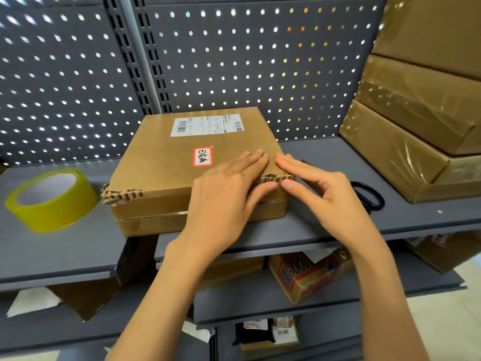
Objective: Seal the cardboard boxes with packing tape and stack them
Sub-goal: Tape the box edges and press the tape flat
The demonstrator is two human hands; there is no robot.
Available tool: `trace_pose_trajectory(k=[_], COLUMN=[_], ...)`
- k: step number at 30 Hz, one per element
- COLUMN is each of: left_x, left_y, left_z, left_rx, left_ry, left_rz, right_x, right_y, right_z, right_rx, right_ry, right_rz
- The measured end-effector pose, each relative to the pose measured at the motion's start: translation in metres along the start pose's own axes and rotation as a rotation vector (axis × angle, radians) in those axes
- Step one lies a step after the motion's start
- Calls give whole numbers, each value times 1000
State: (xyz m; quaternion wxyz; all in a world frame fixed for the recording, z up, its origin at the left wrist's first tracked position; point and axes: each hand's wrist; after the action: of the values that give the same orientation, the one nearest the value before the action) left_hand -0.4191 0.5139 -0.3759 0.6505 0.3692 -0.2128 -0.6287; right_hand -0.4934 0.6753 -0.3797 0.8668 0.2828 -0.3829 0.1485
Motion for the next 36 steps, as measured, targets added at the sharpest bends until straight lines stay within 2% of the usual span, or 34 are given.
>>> trace_pose_trajectory(k=[6,11,20,25,28,32,36], left_x=[-4,-5,-7,-12,-17,-18,2], left_y=[-1,-3,0,3,11,30,51], left_z=[0,0,-2,-3,-5,-19,-43], left_rx=[-21,-76,-44,26,-40,-121,-114], left_ry=[62,52,81,22,26,105,222], left_rz=[-59,-61,-110,-38,34,139,191], right_x=[-1,0,0,4,7,19,32], right_y=[-6,-1,-2,-9,-12,-16,-40], right_z=[0,5,4,-1,-2,-1,4], right_rx=[-83,-77,-87,-113,-137,-134,-93], right_ry=[13,8,22,80,154,249,354], right_rz=[-13,-20,-55,-217,-400,-508,-571])
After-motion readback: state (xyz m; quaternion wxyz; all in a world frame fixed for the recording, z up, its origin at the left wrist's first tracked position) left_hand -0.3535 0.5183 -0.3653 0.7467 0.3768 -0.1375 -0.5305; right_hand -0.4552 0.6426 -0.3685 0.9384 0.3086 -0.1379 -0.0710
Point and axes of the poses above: each hand's wrist, its own z-axis towards the middle knuckle, its own y-axis out of the back of the hand, x = y × z, and after that the axes turned 10 degrees about y, right-handed
